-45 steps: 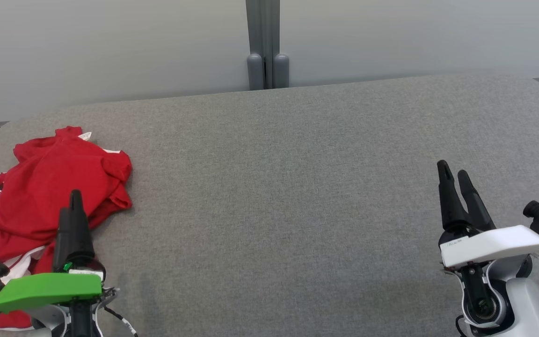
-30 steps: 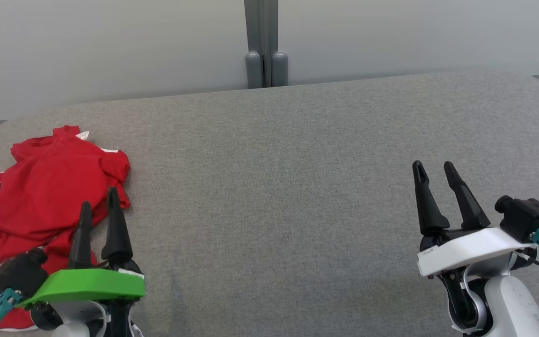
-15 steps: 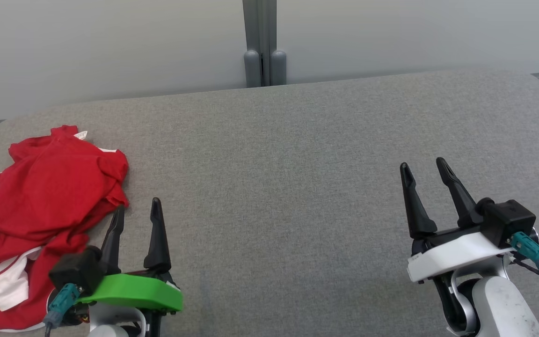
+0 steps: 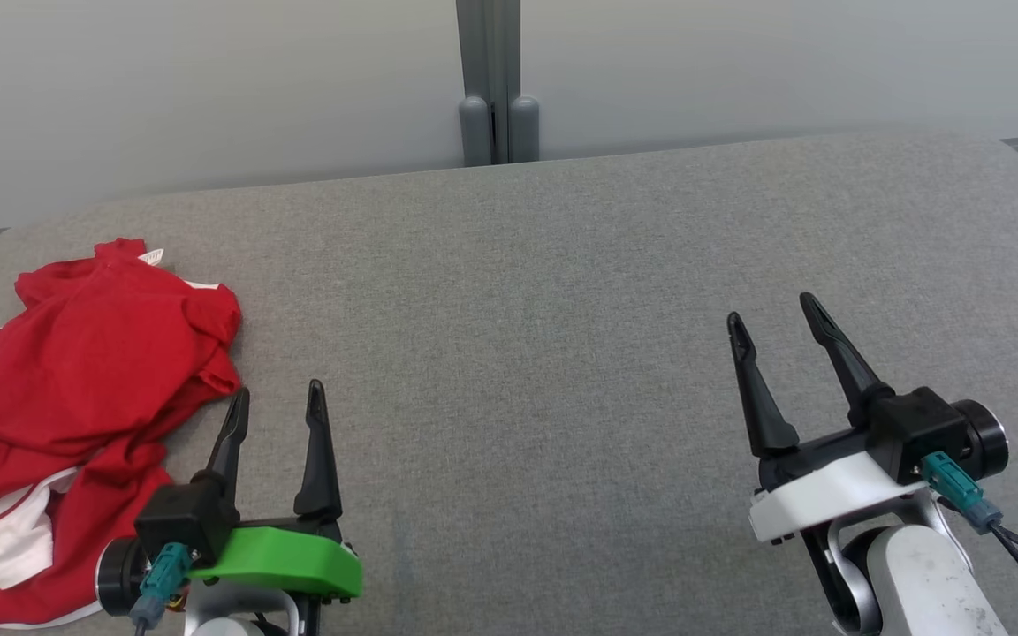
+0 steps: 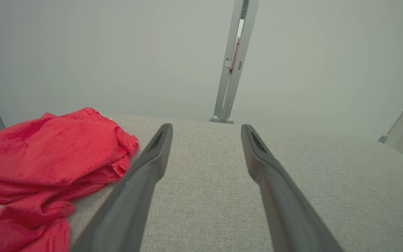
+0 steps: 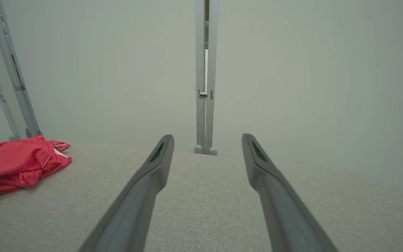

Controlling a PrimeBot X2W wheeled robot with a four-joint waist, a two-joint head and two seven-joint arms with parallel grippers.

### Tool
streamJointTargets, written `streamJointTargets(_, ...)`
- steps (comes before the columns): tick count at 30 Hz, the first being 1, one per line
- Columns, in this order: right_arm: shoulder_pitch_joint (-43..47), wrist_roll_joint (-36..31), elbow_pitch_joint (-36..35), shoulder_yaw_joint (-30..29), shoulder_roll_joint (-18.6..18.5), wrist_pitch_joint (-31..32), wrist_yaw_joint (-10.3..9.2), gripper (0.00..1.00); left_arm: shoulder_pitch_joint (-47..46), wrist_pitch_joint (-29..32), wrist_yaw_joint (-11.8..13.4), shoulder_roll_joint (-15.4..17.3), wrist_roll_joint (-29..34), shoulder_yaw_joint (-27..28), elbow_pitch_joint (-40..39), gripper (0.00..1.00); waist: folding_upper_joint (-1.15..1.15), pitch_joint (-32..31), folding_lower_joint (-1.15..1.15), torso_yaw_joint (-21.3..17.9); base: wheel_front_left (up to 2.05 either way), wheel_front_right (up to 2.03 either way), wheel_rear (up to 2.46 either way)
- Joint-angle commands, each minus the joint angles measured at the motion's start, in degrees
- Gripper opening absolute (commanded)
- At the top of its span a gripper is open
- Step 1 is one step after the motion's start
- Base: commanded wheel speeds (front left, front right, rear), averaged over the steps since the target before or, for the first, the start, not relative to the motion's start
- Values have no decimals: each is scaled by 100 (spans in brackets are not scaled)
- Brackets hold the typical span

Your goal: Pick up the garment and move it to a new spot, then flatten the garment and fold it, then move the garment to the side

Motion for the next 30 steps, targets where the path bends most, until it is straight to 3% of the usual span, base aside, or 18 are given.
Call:
streamJointTargets(1, -111, -186, -91, 26, -7, -60, 13, 100, 7, -51, 36, 39, 183, -25, -71, 100, 0, -1, 0, -3, 0, 0, 0)
streamJointTargets(11, -97, -710, -111, 105, 18, -190, 8, 100, 97, -179, 69, 11, 587, -79, -46, 100, 0, -14, 0, -14, 0, 0, 0)
streamJointTargets(16, -50, -679, -101, 31, 43, -248, 9, 100, 146, -236, -88, -124, 490, 120, -18, 100, 0, -2, 0, -14, 0, 0, 0)
streamJointTargets(24, 95, 444, -119, 19, 47, -331, 9, 100, 275, -319, -594, -281, 327, 500, 78, 100, 0, 17, 0, -21, 0, 0, 0)
streamJointTargets(30, 115, 802, 34, 113, 46, -390, 10, 100, 284, -380, -775, -291, 63, 512, 106, 100, 0, 27, 0, -39, 0, 0, 0)
